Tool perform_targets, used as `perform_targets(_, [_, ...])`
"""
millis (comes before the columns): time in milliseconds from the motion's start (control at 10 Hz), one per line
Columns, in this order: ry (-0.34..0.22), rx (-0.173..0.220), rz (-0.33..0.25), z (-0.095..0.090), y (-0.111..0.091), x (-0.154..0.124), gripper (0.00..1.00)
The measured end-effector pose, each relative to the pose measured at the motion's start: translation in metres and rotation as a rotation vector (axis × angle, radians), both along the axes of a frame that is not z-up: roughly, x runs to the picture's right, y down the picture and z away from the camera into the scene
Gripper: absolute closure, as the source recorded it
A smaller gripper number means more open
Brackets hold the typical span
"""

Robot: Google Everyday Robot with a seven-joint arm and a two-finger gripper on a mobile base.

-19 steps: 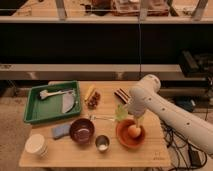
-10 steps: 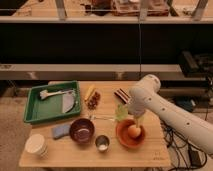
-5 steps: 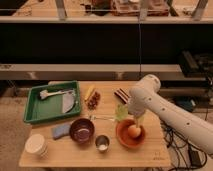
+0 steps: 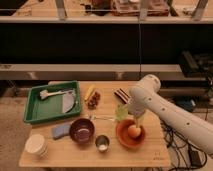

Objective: Place fork in purple bowl

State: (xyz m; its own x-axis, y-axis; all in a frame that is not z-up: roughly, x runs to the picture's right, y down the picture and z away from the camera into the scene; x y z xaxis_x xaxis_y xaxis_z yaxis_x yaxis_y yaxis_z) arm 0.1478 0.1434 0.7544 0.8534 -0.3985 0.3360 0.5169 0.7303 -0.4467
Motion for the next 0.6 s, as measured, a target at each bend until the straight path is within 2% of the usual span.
perform_targets(600, [0.003,-0.002,0.007,0.0011,-0.0003,0.0006,0.32])
